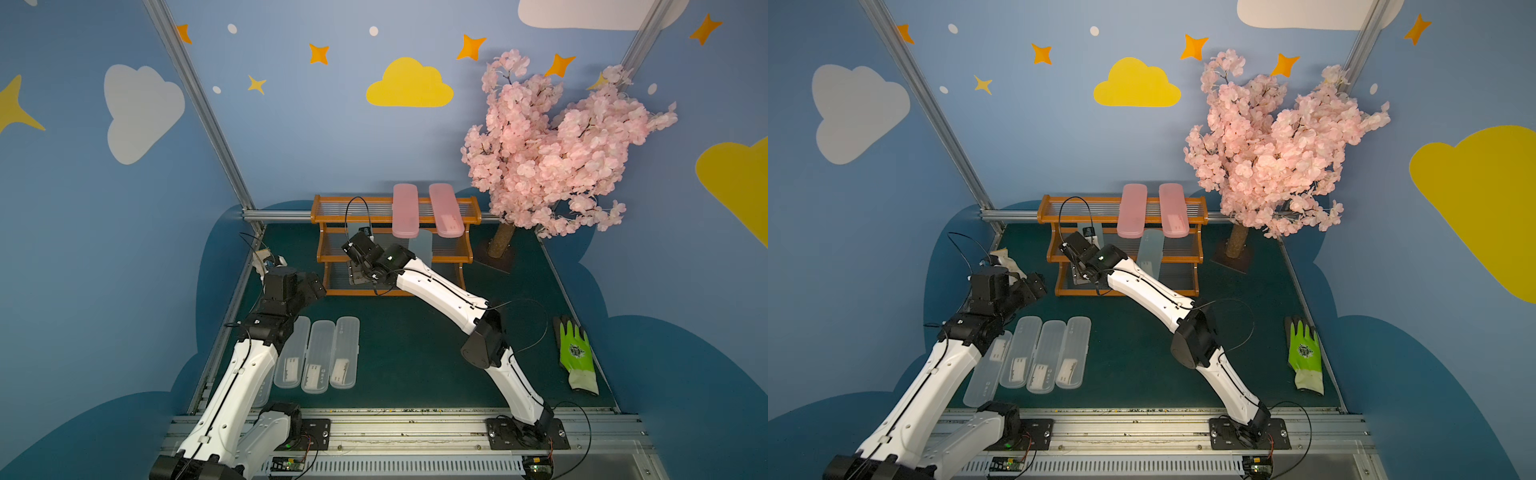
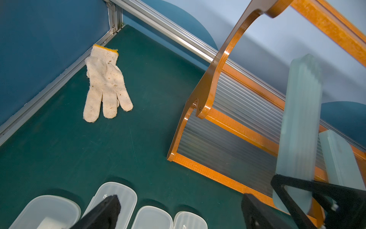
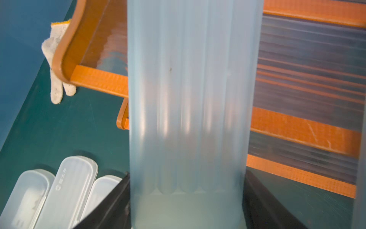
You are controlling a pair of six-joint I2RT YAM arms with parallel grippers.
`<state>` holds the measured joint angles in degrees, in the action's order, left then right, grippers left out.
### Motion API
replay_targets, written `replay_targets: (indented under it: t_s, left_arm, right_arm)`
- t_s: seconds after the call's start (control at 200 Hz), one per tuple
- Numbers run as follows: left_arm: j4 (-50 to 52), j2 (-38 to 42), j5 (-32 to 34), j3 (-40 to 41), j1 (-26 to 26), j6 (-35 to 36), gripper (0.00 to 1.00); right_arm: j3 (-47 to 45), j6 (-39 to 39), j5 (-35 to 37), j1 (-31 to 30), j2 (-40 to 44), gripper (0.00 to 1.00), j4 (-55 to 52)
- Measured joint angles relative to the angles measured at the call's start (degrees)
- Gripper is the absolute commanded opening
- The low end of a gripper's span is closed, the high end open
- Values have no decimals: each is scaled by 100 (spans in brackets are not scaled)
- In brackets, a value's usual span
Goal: Place the pencil cases on the shelf according to color
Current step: Place the pencil case on the shelf.
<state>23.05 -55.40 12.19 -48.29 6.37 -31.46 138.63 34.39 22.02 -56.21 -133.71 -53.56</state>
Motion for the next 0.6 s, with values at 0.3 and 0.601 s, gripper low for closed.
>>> replay_targets:
  t_s: [0.3, 0.601]
  left_arm:
    - [0, 33, -138, 0, 0, 17, 100]
    - [4, 33, -212, 0, 0, 20, 100]
  right_arm:
    - [120, 173, -68, 153, -129, 75, 15]
    - [162, 280, -179, 208, -129, 89, 111]
